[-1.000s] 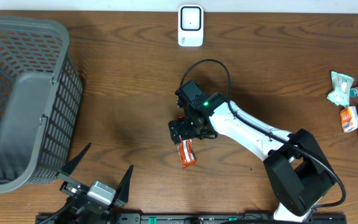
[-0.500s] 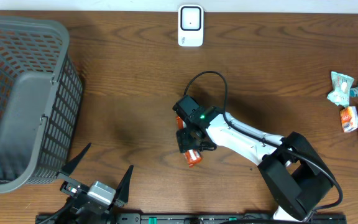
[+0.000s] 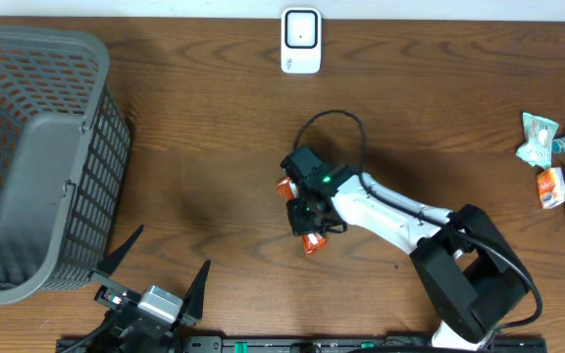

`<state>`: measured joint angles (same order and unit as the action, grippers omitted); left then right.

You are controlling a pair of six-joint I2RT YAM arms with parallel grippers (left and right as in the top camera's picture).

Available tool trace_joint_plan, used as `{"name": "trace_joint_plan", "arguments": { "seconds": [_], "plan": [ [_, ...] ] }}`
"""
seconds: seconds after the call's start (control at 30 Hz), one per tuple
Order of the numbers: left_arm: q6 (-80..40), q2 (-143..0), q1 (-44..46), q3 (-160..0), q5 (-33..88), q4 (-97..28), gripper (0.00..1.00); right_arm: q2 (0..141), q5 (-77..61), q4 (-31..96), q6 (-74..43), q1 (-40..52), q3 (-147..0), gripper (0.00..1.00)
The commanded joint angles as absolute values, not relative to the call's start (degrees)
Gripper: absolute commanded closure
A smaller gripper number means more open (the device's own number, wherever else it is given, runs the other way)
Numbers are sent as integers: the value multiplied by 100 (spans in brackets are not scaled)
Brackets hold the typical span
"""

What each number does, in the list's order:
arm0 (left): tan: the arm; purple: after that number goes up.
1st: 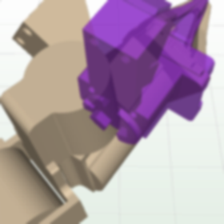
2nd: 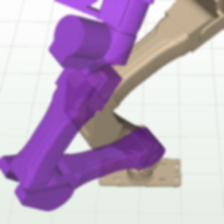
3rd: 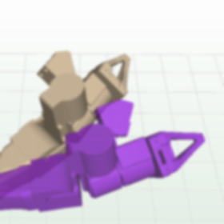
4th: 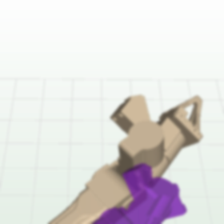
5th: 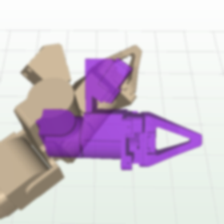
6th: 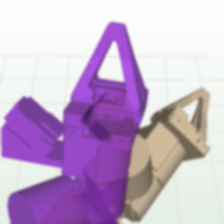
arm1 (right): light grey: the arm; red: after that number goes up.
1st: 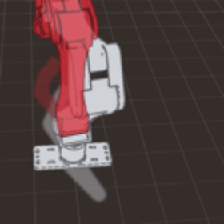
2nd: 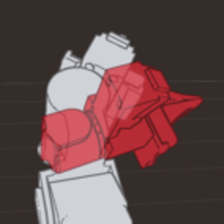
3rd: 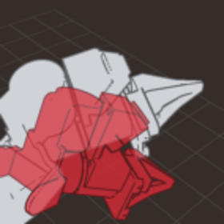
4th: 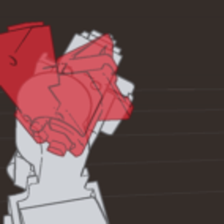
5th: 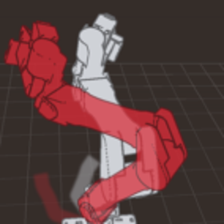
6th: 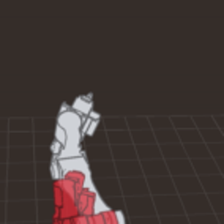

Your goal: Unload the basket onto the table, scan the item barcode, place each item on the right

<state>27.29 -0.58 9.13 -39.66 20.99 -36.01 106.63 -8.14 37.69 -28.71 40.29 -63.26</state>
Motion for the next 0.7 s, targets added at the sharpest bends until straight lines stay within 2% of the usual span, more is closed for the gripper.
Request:
{"name": "trace_joint_plan", "arguments": {
  "seconds": [0.0,0.13,0.27,0.37,0.47,0.5,0.67],
  "plan": [
    [2786,-16,934,-3953,2093,-3597,2,10235,-183,3789,-2252,3811,-6267,99],
    [2786,-16,934,-3953,2091,-3597,2,9609,587,3804,-1745,3916,-6267,99],
    [2786,-16,934,-3953,2093,-3594,2,9675,611,3774,-1411,4014,-6248,99],
    [2786,-16,934,-3953,2093,-3594,2,10119,1009,3835,-1876,4053,-6233,98],
    [2786,-16,934,-3953,2093,-3594,2,10683,2349,3745,-1999,4303,-6233,98],
    [2786,-16,934,-3953,2093,-3594,2,11015,3745,3745,-2679,4574,-6233,98],
    [2786,-16,934,-3953,2093,-3594,2,11548,4029,3568,-2759,4858,-6233,99]
  ]
}}
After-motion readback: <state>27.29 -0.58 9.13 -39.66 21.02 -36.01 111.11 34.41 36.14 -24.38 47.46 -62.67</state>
